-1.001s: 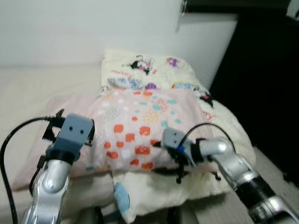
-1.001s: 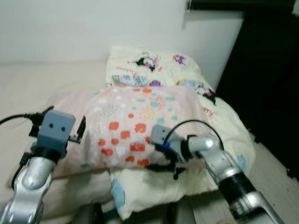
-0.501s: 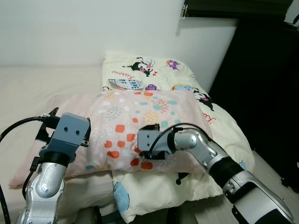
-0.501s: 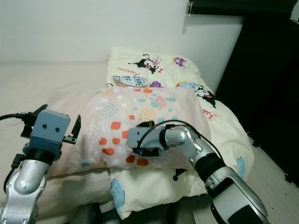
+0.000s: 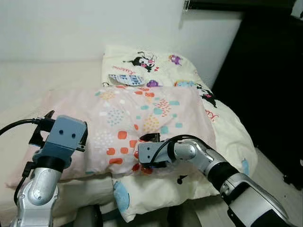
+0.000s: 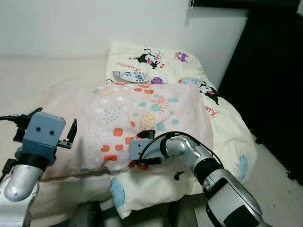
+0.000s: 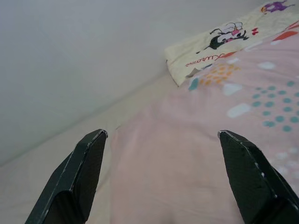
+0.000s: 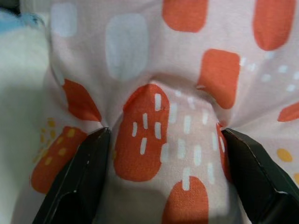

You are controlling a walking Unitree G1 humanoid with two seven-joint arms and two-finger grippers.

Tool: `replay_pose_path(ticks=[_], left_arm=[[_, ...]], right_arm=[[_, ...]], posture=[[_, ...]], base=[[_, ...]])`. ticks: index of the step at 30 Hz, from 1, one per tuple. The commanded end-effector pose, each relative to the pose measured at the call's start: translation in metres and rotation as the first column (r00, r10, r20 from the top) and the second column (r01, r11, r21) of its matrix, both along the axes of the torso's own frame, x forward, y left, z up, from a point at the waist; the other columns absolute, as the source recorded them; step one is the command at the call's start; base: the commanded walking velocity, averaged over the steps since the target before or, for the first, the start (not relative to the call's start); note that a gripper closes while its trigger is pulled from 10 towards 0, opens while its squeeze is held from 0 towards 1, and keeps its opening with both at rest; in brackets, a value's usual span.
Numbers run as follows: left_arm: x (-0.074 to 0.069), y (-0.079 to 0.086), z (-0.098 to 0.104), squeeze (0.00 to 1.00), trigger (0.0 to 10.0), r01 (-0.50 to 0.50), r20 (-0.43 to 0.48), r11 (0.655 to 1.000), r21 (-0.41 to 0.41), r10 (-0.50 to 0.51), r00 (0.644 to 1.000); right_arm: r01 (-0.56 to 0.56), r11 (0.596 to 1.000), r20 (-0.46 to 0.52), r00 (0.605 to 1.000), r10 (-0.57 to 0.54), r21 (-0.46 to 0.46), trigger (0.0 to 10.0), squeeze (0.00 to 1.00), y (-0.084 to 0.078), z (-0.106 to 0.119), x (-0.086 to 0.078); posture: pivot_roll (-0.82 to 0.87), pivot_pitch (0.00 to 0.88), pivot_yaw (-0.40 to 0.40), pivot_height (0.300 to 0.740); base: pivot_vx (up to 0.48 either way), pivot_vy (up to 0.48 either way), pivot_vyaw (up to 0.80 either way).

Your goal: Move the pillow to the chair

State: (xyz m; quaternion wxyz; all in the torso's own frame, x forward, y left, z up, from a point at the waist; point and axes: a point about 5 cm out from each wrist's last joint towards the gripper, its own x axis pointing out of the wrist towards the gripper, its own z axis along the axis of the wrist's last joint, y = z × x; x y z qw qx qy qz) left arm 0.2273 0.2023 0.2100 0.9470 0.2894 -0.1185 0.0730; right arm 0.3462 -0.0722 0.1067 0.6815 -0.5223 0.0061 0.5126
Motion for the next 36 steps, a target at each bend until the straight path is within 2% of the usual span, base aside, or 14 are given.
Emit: replay_pose_path(ticks=[1,3,4,11,15,17,22,24,25,28,29,31,32,36], left_arm=[[-0.001,0.002,0.003,0.00,10.0,-0.006,-0.004,1.000,0.020,0.006,1.000],[-0.002,0.004,0.005,0.00,10.0,-0.009,-0.001,1.000,0.023,0.009,1.000],[-0.002,0.004,0.006,0.00,10.0,-0.011,0.001,1.000,0.024,0.011,1.000],[-0.002,0.005,0.007,0.00,10.0,-0.017,0.004,1.000,0.020,0.017,1.000],[0.000,0.003,0.008,0.00,10.0,-0.018,0.013,1.000,0.009,0.018,1.000],[0.000,0.003,0.008,0.00,10.0,-0.018,0.013,1.000,0.009,0.018,1.000],[0.009,-0.002,0.011,0.00,10.0,-0.002,0.039,0.999,-0.038,0.004,0.999],[0.009,-0.002,0.011,0.00,10.0,-0.002,0.039,0.999,-0.038,0.004,0.999],[0.011,-0.004,0.013,0.00,10.0,0.004,0.046,0.998,-0.058,-0.001,0.999],[0.015,-0.015,0.014,0.00,10.0,0.040,0.057,0.994,-0.100,-0.034,0.998],[0.015,-0.015,0.014,0.00,10.0,0.040,0.057,0.994,-0.100,-0.034,0.998],[0.018,-0.021,0.012,0.00,10.0,0.059,0.057,0.992,-0.114,-0.053,0.997],[0.018,-0.021,0.012,0.00,10.0,0.059,0.057,0.992,-0.114,-0.053,0.997],[0.028,-0.027,0.013,0.00,10.0,0.081,0.080,0.988,-0.132,-0.071,0.994]], right_arm=[[0.058,0.989,-0.017,0.998,-0.061,-0.137,10.0,0.00,-0.014,-0.023,-0.003],[0.101,0.971,0.049,0.994,-0.093,-0.215,10.0,0.00,-0.021,-0.029,0.000],[0.127,0.961,0.075,0.991,-0.111,-0.247,0.0,0.00,-0.025,-0.030,0.002],[0.180,0.952,0.056,0.984,-0.171,-0.248,0.0,0.00,-0.036,-0.033,0.003],[0.286,0.934,0.025,0.957,-0.287,-0.212,0.0,0.00,-0.065,-0.030,0.007],[0.286,0.934,0.025,0.957,-0.287,-0.212,0.0,0.00,-0.065,-0.030,0.007],[0.493,0.869,-0.029,0.869,-0.494,-0.032,0.0,0.00,-0.096,-0.015,0.016],[0.493,0.869,-0.029,0.869,-0.494,-0.032,0.0,0.00,-0.096,-0.015,0.016],[0.545,0.835,-0.100,0.837,-0.538,0.075,0.0,0.00,-0.096,-0.009,0.019],[0.638,0.642,-0.369,0.770,-0.520,0.425,0.0,0.00,-0.086,0.018,0.028],[0.638,0.642,-0.369,0.770,-0.520,0.425,0.0,0.00,-0.086,0.018,0.028],[0.610,0.568,-0.437,0.792,-0.426,0.552,0.0,0.00,-0.074,0.034,0.027],[0.610,0.568,-0.437,0.792,-0.426,0.552,0.0,0.00,-0.074,0.034,0.027],[0.559,0.473,-0.449,0.829,-0.333,0.681,0.0,0.00,-0.062,0.062,0.024]], posture=[[0.16,0.130,-0.148,0.523],[0.17,0.132,-0.150,0.523],[0.16,0.131,-0.151,0.523],[0.16,0.126,-0.157,0.523],[0.14,0.113,-0.160,0.523],[0.14,0.113,-0.160,0.523],[0.13,0.077,-0.158,0.523],[0.13,0.077,-0.158,0.523],[0.13,0.070,-0.154,0.523],[0.11,0.045,-0.144,0.523],[0.11,0.045,-0.144,0.523],[0.10,0.027,-0.136,0.523],[0.10,0.027,-0.136,0.523],[0.07,0.000,-0.122,0.528]], base=[[0.000,0.000,0.00],[0.000,0.000,0.00],[0.000,0.000,0.00],[0.000,0.000,0.00],[0.000,0.000,0.00],[0.000,0.000,0.00],[0.000,0.000,0.00],[0.000,0.000,0.00],[0.000,0.000,0.00],[0.000,0.000,0.00],[0.000,0.000,0.00],[0.000,0.000,0.00],[0.000,0.000,0.00],[0.000,0.000,0.00]])
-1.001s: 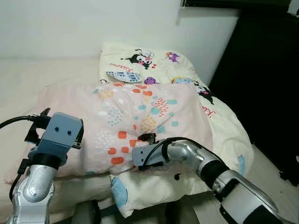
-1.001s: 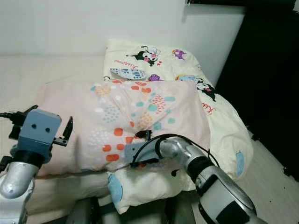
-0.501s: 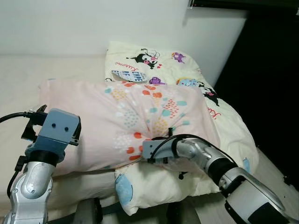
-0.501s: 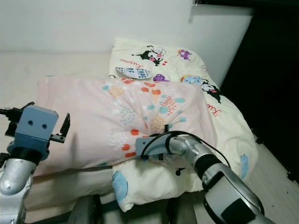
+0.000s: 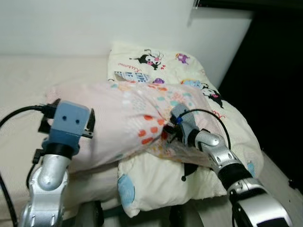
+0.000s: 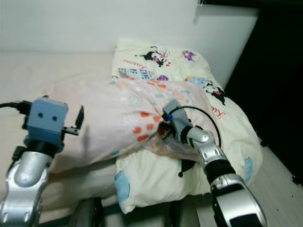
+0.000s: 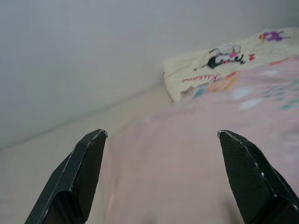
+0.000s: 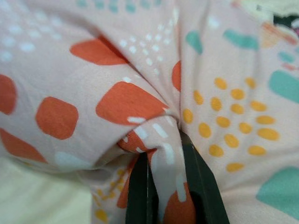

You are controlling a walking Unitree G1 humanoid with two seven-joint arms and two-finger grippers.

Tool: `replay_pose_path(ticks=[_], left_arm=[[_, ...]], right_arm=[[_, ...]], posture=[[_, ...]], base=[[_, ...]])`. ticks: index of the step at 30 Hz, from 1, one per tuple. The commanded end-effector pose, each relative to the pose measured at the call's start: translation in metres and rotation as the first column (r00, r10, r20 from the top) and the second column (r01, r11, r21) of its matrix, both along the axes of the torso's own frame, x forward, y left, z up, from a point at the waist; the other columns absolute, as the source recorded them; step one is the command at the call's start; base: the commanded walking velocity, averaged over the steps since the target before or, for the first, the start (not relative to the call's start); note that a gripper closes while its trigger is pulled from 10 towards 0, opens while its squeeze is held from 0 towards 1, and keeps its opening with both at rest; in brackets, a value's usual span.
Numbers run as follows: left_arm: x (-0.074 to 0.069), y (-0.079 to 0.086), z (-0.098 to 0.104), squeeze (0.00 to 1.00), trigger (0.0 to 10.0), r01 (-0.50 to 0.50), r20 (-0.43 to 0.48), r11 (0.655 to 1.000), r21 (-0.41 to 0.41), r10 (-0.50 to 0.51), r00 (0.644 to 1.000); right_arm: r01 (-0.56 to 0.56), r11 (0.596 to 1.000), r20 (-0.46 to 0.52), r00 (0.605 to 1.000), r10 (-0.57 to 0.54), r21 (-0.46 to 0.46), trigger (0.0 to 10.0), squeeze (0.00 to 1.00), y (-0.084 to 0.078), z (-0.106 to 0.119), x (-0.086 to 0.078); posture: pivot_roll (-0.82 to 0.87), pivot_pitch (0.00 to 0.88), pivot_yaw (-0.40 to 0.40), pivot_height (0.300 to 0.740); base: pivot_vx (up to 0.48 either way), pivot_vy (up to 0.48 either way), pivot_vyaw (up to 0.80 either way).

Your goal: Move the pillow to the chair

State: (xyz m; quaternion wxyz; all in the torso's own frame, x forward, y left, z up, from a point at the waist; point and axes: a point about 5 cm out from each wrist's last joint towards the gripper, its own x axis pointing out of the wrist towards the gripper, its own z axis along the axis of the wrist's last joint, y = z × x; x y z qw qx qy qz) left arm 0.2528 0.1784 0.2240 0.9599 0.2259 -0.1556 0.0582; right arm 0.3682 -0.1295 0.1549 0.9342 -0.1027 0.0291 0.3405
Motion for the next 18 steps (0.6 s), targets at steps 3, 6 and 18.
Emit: replay_pose_path(ticks=[3,6,18], left_arm=[[0.007,-0.002,0.002,0.00,10.0,0.004,0.023,1.000,-0.020,-0.003,1.000],[0.011,0.000,0.006,0.00,10.0,-0.016,0.036,0.999,-0.029,0.017,0.999],[0.013,0.005,0.014,0.00,10.0,-0.058,0.078,0.993,-0.104,0.067,0.995]], right_arm=[[0.051,0.994,0.044,0.998,-0.055,0.101,0.0,0.00,-0.005,0.021,0.004],[0.066,0.991,0.054,0.996,-0.073,0.120,0.0,0.00,-0.005,0.025,0.006],[0.076,0.979,0.008,0.997,-0.079,0.189,0.0,0.00,0.003,0.023,-0.008]], posture=[[0.07,0.000,-0.115,0.538],[0.07,0.000,-0.115,0.543],[0.08,0.000,-0.119,0.578]], base=[[0.000,0.000,0.00],[0.000,0.000,0.00],[0.000,0.000,0.00]])
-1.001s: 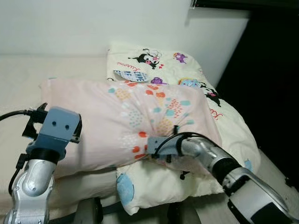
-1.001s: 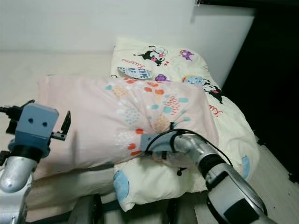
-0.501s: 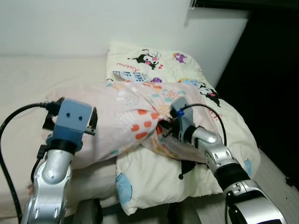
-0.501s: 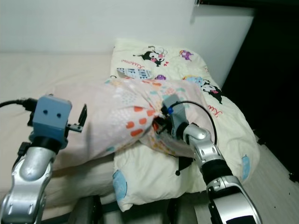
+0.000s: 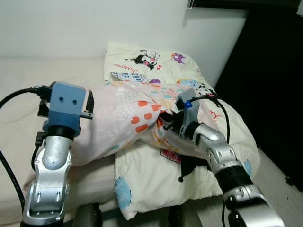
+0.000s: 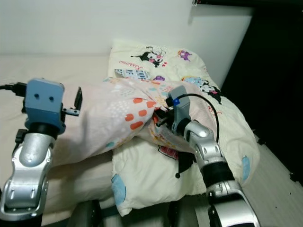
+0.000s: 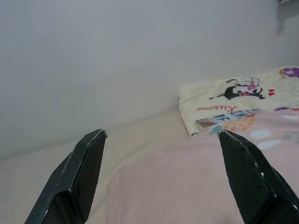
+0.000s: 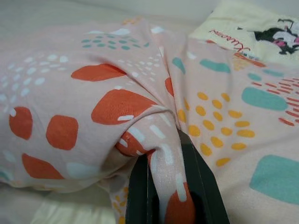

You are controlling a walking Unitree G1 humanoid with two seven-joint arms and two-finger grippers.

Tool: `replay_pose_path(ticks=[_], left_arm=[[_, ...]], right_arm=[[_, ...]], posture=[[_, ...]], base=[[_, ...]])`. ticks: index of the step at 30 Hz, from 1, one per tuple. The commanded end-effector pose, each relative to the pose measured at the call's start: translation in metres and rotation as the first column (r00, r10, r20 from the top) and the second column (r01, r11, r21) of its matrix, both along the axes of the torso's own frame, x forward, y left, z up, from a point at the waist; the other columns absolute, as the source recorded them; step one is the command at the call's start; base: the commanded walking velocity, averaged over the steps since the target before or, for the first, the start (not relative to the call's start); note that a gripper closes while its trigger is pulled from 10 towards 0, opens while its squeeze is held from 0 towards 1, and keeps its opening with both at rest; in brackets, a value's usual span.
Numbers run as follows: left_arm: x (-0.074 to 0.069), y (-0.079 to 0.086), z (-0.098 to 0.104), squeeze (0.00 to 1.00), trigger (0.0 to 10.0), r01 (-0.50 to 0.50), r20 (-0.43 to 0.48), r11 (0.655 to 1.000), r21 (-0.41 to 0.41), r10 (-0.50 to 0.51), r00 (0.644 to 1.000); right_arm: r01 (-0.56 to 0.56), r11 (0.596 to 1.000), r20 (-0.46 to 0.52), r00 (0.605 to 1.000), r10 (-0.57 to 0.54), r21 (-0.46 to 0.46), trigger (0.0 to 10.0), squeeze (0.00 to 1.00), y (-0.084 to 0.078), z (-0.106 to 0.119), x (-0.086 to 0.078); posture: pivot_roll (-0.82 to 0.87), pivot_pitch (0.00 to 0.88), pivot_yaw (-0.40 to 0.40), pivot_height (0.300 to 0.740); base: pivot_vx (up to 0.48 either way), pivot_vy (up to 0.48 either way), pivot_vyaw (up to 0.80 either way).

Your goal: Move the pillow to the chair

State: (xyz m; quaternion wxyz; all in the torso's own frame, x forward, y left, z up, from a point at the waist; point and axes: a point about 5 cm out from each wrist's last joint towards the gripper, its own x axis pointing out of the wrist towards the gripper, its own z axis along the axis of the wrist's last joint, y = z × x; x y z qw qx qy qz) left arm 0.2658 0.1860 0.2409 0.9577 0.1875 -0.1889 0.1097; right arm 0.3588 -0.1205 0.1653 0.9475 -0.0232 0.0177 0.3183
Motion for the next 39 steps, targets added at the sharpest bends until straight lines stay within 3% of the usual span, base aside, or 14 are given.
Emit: replay_pose_path(ticks=[1,9,17,22,28,39], left_arm=[[0.001,-0.003,-0.005,0.00,10.0,0.011,-0.013,1.000,-0.022,-0.012,1.000],[0.006,-0.008,-0.006,0.00,10.0,0.030,-0.018,0.998,-0.053,-0.031,0.999],[0.005,-0.002,-0.012,0.00,10.0,0.007,-0.047,0.998,-0.066,-0.010,0.999],[0.006,-0.003,-0.015,0.00,10.0,-0.001,-0.060,0.998,-0.068,-0.003,0.998],[0.009,-0.005,-0.019,0.00,10.0,0.004,-0.071,0.997,-0.078,-0.009,0.997],[0.002,-0.020,-0.038,0.00,10.0,0.048,-0.124,0.995,-0.092,-0.059,0.990]], right_arm=[[0.033,0.999,0.042,0.999,-0.035,0.031,0.0,0.00,-0.005,0.014,0.001],[0.045,0.998,0.066,0.997,-0.048,0.054,0.0,0.00,-0.002,0.023,0.006],[0.011,0.998,0.042,0.999,-0.013,0.057,0.0,0.00,0.010,0.016,-0.006],[0.012,0.998,0.041,0.999,-0.015,0.066,0.0,0.00,0.012,0.017,-0.006],[0.013,0.997,0.048,0.999,-0.017,0.074,0.0,0.00,0.012,0.021,-0.004],[0.008,0.994,0.055,0.998,-0.014,0.111,0.0,0.00,0.015,0.021,-0.009]], posture=[[0.08,0.000,-0.117,0.583],[0.08,0.000,-0.114,0.613],[0.09,0.000,-0.113,0.648],[0.09,0.000,-0.114,0.663],[0.08,0.000,-0.116,0.683],[0.09,0.000,-0.114,0.723]], base=[[0.000,0.000,0.00],[0.000,0.000,0.00],[-0.378,0.000,0.00],[0.000,0.000,0.00],[-0.444,0.000,0.00],[0.000,0.000,0.00]])
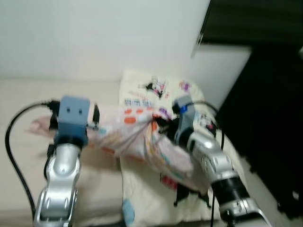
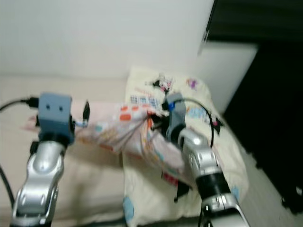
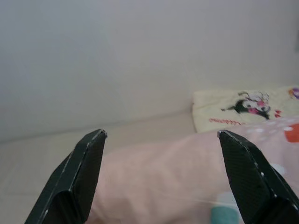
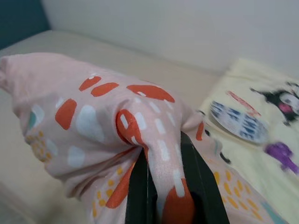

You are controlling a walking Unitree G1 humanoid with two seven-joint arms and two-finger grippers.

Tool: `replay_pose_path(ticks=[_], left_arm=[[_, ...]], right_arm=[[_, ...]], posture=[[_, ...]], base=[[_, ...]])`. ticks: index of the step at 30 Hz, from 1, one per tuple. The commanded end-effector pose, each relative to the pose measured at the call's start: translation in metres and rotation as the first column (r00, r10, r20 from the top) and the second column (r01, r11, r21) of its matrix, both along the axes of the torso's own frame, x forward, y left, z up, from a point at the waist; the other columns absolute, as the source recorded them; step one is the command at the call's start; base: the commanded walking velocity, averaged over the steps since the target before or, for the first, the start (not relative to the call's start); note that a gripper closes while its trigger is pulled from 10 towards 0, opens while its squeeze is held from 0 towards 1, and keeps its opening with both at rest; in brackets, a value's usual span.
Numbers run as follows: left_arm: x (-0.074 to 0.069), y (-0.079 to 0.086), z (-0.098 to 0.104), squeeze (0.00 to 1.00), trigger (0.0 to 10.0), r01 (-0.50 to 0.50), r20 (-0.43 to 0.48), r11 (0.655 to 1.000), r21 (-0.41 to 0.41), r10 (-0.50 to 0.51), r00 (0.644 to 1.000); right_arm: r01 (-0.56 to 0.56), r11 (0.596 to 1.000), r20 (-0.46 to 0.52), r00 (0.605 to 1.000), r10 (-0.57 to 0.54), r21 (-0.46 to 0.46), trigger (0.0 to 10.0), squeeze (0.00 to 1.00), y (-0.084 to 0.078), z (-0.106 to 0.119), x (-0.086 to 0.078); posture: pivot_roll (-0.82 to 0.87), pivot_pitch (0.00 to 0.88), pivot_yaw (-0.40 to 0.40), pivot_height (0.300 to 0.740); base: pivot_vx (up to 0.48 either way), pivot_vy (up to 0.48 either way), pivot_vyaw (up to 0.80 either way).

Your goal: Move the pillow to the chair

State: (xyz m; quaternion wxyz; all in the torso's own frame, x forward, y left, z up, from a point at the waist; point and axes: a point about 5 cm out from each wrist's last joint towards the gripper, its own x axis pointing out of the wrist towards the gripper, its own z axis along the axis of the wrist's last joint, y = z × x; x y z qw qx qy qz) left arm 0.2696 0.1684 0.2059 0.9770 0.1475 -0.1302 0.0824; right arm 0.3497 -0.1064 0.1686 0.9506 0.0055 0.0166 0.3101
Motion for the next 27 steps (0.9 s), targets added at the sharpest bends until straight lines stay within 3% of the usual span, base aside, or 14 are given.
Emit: replay_pose_path(ticks=[1,6,16,27], left_arm=[[-0.003,-0.004,-0.004,0.00,10.0,0.007,-0.009,1.000,-0.004,-0.007,1.000],[-0.002,-0.004,-0.002,0.00,10.0,-0.007,0.001,1.000,-0.017,0.007,1.000],[-0.006,-0.012,-0.010,0.00,10.0,0.019,-0.024,0.999,-0.027,-0.020,1.000],[-0.030,-0.030,-0.032,0.00,10.0,0.075,-0.099,0.990,-0.117,-0.087,0.991]], right_arm=[[-0.009,0.998,0.076,0.997,0.004,0.063,0.0,0.00,0.002,0.017,-0.001],[-0.045,0.995,0.088,0.995,0.038,0.085,0.0,0.00,0.011,0.016,-0.006],[-0.108,0.993,0.087,0.991,0.103,0.056,0.0,0.00,0.023,0.010,-0.014],[-0.139,0.990,0.058,0.989,0.137,0.028,0.0,0.00,0.028,-0.011,-0.035]], posture=[[0.09,0.000,-0.114,0.728],[0.10,0.000,-0.118,0.728],[0.10,0.000,-0.109,0.728],[0.11,0.000,-0.114,0.728]], base=[[0.000,0.000,0.00],[0.000,0.000,0.00],[0.000,0.000,0.79],[0.000,0.000,0.80]])
